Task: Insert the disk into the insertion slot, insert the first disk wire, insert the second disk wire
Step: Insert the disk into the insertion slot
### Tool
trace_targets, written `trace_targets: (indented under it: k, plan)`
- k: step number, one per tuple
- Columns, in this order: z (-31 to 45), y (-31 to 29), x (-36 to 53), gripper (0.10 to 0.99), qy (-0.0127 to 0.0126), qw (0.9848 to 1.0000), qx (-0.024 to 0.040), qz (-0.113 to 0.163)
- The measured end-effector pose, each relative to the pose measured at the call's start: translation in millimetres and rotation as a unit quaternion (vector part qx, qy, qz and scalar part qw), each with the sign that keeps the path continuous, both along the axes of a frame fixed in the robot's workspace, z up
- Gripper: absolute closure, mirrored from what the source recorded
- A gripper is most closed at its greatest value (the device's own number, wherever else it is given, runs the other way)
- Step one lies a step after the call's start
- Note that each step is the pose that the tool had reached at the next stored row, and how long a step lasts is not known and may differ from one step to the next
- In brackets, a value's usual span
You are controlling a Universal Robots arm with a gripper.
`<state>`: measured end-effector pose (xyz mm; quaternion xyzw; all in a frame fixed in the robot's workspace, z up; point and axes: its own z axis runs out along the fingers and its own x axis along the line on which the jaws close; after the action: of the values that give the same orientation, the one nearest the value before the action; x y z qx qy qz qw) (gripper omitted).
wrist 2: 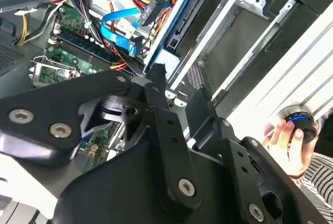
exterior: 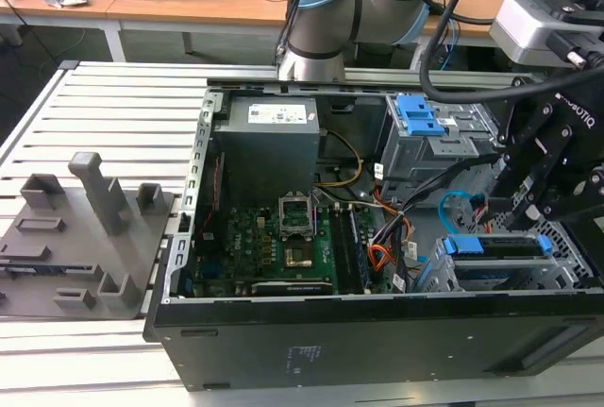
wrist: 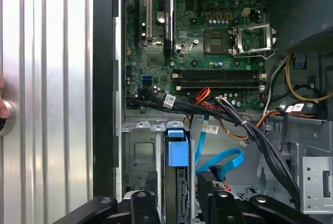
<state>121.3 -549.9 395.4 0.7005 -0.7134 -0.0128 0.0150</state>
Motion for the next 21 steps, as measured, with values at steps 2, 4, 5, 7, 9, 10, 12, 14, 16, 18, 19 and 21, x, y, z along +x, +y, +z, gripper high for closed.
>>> trace_targets:
  k: [2, 4, 5, 7, 9, 10, 12, 14, 16, 18, 19, 21]
  plan:
    - [-0.2, 0.0, 0.0, 0.792, 0.0000, 1.0000, 0.0000, 0.000]
    - [-0.3, 0.0, 0.0, 0.973, 0.0000, 1.0000, 0.0000, 0.000]
    - [-0.5, 0.0, 0.0, 0.980, 0.0000, 1.0000, 0.0000, 0.000]
    - [-0.8, 0.0, 2.7, 0.980, 0.0000, 1.0000, 0.0002, 0.000]
    - [-0.7, 0.3, 14.6, 0.980, 0.0003, 1.0000, 0.0000, 0.000]
    - [-1.0, 0.5, 18.5, 0.980, 0.0006, 1.0000, 0.0001, 0.000]
    - [-6.4, 0.5, 22.5, 0.980, 0.0013, 1.0000, 0.0000, 0.000]
    - [-16.4, 0.5, 23.1, 0.980, 0.0013, 1.0000, 0.0001, 0.000]
    - [-21.8, 0.5, 23.1, 0.980, 0.0013, 1.0000, 0.0000, 0.000]
    - [-22.3, 0.5, 23.1, 0.980, 0.0013, 1.0000, -0.0001, 0.000]
    - [-22.4, 0.5, 23.1, 0.980, 0.0013, 1.0000, 0.0000, 0.000]
    - [-22.4, 0.5, 23.2, 0.980, 0.0013, 1.0000, 0.0000, 0.000]
